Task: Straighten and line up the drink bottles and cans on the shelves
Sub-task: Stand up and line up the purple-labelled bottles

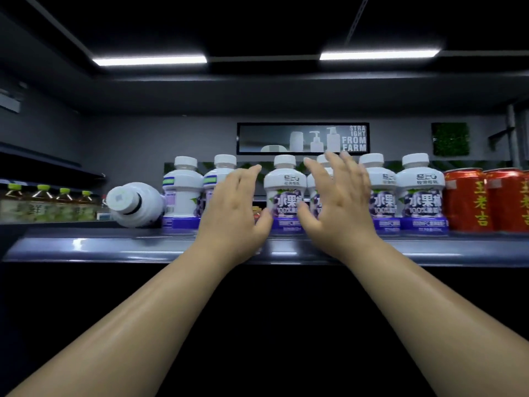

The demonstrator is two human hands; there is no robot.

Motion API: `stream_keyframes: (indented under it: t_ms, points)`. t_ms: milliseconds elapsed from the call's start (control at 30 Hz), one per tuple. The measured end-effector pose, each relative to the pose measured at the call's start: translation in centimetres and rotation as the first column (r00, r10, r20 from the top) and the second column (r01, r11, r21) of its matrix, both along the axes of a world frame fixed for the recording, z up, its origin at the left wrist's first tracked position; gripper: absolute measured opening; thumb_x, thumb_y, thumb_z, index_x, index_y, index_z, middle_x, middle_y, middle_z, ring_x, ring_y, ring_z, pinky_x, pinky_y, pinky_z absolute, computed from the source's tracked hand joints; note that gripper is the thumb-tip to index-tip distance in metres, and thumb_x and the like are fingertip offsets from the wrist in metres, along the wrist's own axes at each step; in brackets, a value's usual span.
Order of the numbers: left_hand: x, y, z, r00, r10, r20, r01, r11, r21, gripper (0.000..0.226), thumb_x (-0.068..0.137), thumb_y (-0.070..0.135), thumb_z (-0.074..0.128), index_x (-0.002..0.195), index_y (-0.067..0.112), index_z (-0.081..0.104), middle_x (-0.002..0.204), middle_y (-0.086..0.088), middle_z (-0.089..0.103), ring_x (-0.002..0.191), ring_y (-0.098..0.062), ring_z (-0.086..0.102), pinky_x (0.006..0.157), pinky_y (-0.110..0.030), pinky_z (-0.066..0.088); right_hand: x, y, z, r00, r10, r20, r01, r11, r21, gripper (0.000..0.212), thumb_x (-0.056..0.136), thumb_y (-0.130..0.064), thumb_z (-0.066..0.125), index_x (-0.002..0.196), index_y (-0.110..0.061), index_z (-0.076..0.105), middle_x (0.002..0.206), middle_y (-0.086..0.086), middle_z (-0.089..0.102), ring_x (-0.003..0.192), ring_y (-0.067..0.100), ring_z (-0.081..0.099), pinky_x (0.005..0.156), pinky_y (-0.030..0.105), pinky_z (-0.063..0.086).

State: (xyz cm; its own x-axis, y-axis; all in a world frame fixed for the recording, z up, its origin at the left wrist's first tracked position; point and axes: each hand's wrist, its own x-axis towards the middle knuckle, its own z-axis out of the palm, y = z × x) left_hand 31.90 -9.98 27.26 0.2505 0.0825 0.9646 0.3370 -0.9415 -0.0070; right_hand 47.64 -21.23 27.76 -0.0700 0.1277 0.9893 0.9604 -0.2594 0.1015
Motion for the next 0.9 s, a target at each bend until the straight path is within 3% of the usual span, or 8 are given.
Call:
stream_keyframes:
  t_ms: [133,233,333,433,567,700,800,900]
  points:
    - [-3.1,2.8,0.4,0.993,0.079,0.089,-0.081,0.996,0.022,0.067,0.079,0.038,0.049,0.14,0.011,0.045,0.137,-0.011,0.049,0.123,-0.033,0.045,0.107,-0.039,0.031,-5.0,3.1,0.5,0.945,0.327,0.006,-0.327,0.944,-0.047,0.065,0.082,-0.032,0.057,0.142,-0.012,0.048,0.146,0.015,0.042,0.137,0.033,0.036,0.114,0.045,0.03]
    - [-4.7,4.6,0.1,0.986,0.128,0.107,-0.123,0.991,-0.055,0.066,0.079,0.032,0.054,0.141,0.011,0.044,0.138,-0.014,0.046,0.127,-0.036,0.041,0.109,-0.042,0.029,-8.3,5.2,0.9,0.843,0.49,-0.224,-0.522,0.844,-0.119,0.068,0.085,-0.022,0.062,0.148,-0.018,0.036,0.145,0.002,0.039,0.13,0.016,0.039,0.107,0.033,0.038]
    - [-5.5,6.0,-0.7,0.992,0.11,0.069,-0.102,0.988,-0.111,0.066,0.081,0.026,0.06,0.142,0.011,0.041,0.141,-0.016,0.04,0.132,-0.034,0.033,0.112,-0.04,0.023,-9.9,6.9,1.3,0.813,0.388,-0.433,-0.504,0.842,-0.192,0.081,0.087,-0.024,0.061,0.155,-0.027,0.016,0.149,0.0,0.03,0.13,0.018,0.038,0.104,0.032,0.036]
    - [-6.2,7.3,-1.1,0.992,0.123,0.024,-0.119,0.985,-0.123,0.072,0.081,0.022,0.066,0.146,0.015,0.035,0.147,-0.015,0.031,0.136,-0.032,0.027,0.114,-0.037,0.021,-10.0,8.0,1.2,0.8,0.238,-0.55,-0.445,0.851,-0.278,0.097,0.087,-0.037,0.061,0.156,-0.033,-0.006,0.157,0.002,0.024,0.135,0.029,0.039,0.108,0.043,0.037]
    - [-7.5,9.0,-0.9,0.985,0.161,0.058,-0.144,0.962,-0.234,0.077,0.082,0.027,0.066,0.149,0.016,0.031,0.15,-0.017,0.028,0.138,-0.034,0.025,0.116,-0.04,0.02,-10.3,8.7,0.7,0.824,0.123,-0.553,-0.358,0.87,-0.339,0.105,0.083,-0.044,0.058,0.15,-0.04,-0.023,0.151,0.009,0.039,0.12,0.033,0.053,0.097,0.05,0.046]
    - [-7.9,9.5,-0.6,0.997,0.031,0.076,-0.009,0.96,-0.278,0.08,0.079,0.025,0.068,0.148,0.018,0.029,0.143,-0.011,0.034,0.129,-0.028,0.037,0.107,-0.036,0.03,-10.4,9.0,0.7,0.828,0.089,-0.554,-0.296,0.908,-0.296,0.11,0.083,-0.049,0.063,0.152,-0.036,-0.022,0.147,0.01,0.034,0.125,0.034,0.048,0.1,0.051,0.043]
    - [-7.4,9.5,0.3,1.0,0.02,0.008,-0.015,0.915,-0.402,0.093,0.078,0.039,0.072,0.151,0.025,0.015,0.146,-0.008,0.031,0.125,-0.029,0.045,0.098,-0.039,0.038,-10.6,9.1,0.6,0.849,0.061,-0.525,-0.265,0.908,-0.323,0.115,0.082,-0.058,0.063,0.151,-0.035,-0.026,0.144,0.011,0.039,0.122,0.034,0.05,0.1,0.05,0.044]
    - [-7.5,10.2,1.1,0.998,0.055,-0.037,-0.066,0.88,-0.471,0.11,0.07,0.057,0.078,0.15,0.024,0.01,0.141,-0.012,0.041,0.122,-0.031,0.049,0.095,-0.042,0.042,-10.5,9.4,0.7,0.86,0.01,-0.511,-0.251,0.879,-0.405,0.113,0.082,-0.06,0.056,0.147,-0.036,-0.033,0.141,0.011,0.046,0.114,0.033,0.055,0.094,0.05,0.048]
